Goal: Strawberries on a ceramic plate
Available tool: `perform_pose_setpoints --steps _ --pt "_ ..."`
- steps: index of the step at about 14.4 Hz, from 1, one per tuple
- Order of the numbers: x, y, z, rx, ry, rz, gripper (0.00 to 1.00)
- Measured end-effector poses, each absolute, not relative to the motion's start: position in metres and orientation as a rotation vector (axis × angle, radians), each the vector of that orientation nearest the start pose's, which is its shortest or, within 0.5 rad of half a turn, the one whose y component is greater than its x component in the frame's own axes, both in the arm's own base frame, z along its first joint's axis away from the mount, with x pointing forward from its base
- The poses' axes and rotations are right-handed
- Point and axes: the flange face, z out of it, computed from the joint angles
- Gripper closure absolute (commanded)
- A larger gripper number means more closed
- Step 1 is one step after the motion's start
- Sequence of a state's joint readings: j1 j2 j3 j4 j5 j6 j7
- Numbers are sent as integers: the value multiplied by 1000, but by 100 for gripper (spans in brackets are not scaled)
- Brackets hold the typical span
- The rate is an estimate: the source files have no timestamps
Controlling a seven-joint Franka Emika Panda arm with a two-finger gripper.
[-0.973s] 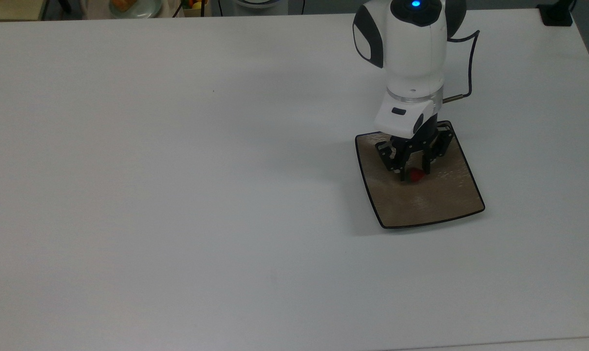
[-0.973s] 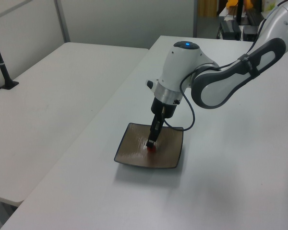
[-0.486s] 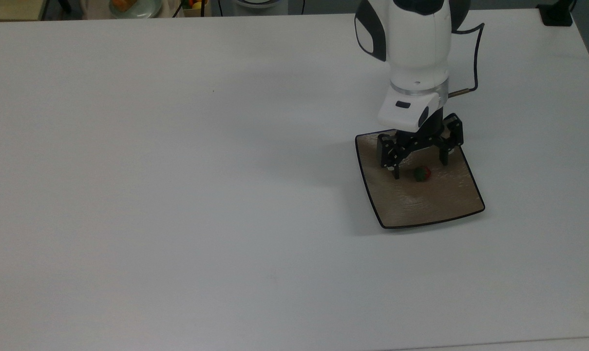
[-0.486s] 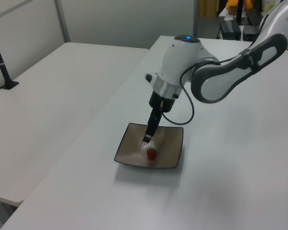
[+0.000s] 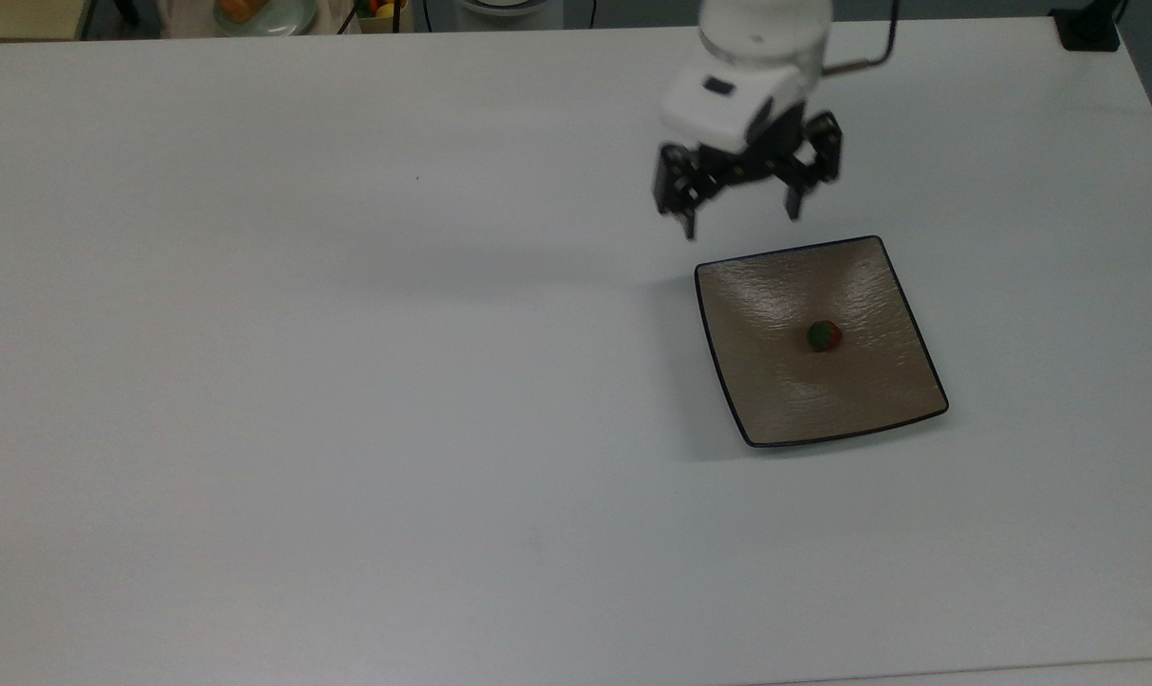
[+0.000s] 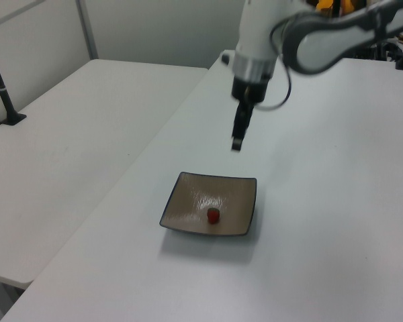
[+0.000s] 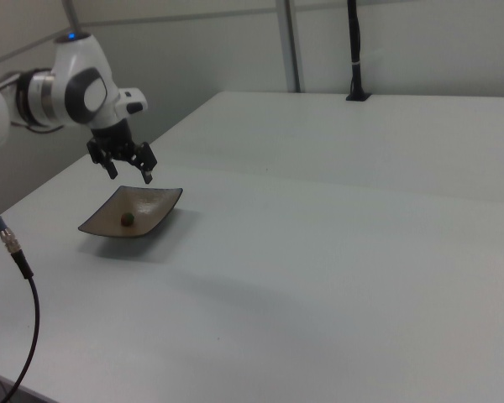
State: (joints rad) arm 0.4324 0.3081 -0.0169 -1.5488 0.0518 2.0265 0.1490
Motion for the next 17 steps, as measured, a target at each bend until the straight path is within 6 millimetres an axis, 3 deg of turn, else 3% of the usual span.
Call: perform_pose_setpoints --steps 6,10,13,17 --pt "576 160 585 -3100 -171 -59 0" --pt "547 87 627 -3110 -3 21 0" --pt "538 60 632 -3106 52 27 0" --pt "534 54 629 -3105 9 38 0"
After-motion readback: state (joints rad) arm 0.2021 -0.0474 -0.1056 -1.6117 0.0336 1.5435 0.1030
